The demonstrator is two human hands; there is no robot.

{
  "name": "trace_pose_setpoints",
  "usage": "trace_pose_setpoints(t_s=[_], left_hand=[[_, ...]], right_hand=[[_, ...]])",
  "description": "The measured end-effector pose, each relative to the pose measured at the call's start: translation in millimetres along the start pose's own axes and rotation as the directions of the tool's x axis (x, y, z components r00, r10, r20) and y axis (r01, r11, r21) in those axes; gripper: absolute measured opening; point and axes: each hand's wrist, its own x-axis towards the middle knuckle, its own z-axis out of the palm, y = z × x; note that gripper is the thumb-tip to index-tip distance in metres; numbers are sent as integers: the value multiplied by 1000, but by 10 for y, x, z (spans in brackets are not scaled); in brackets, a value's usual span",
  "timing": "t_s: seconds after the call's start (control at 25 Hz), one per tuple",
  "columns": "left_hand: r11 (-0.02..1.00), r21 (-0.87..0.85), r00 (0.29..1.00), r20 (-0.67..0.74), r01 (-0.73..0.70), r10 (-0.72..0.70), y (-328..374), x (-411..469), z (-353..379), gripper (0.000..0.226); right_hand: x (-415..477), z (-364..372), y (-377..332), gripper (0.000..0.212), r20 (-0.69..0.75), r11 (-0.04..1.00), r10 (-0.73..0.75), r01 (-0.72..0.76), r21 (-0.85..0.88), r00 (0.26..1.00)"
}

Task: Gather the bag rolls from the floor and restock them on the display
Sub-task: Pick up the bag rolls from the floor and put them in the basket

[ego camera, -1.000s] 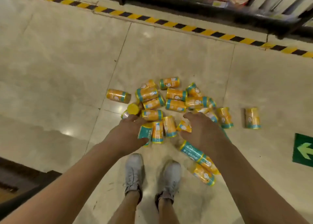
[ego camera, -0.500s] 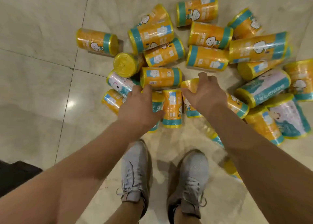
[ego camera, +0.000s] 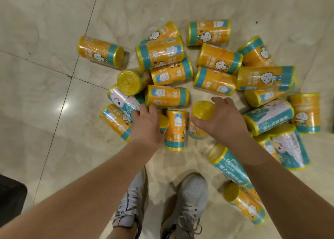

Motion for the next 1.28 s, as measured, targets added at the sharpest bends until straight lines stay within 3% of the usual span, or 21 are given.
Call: trace_pose_setpoints(t_s=[0.16,0.28,0.4,0.6,0.72,0.92,1.08,1.28], left_hand=[[995,79,988,133,67,-77,-21,-189,-55,87],[996,-84,997,73,20,-14,-157,-507,-249,87],[960,-250,991,-69,-126,113,-177,-876,-881,83],[844,-424,935,-274,-328,226,-6,-1739,-2807,90],[812,-313,849,-378,-492,369,10,-2437,-4108,97],[771,-148,699,-552,-619,455,51,-3889,-6076,101],[678,-245,613,-694,-693,377,-45,-4975,-7055,92],[591,-370,568,-801,-717,188,-122,-5801,-7246,86]], right_hand=[[-327,-244,29,83,-64,993,-114,115,6,991],[-556,-483,-48,80,-91,986,-163,166,22,982],[-909,-941,-304,79,-139,970,-228,237,55,964],[-1832,-2389,-1103,75,-219,935,-345,356,12,913],[-2617,-3535,-1703,74,-293,885,-449,466,-14,844],[-4121,-5269,-2715,89,-314,803,-595,559,-206,740],[-5178,-6045,-3262,83,-364,740,-669,626,-244,649],[-5750,-6269,-3550,71,-371,596,-771,791,-138,517]])
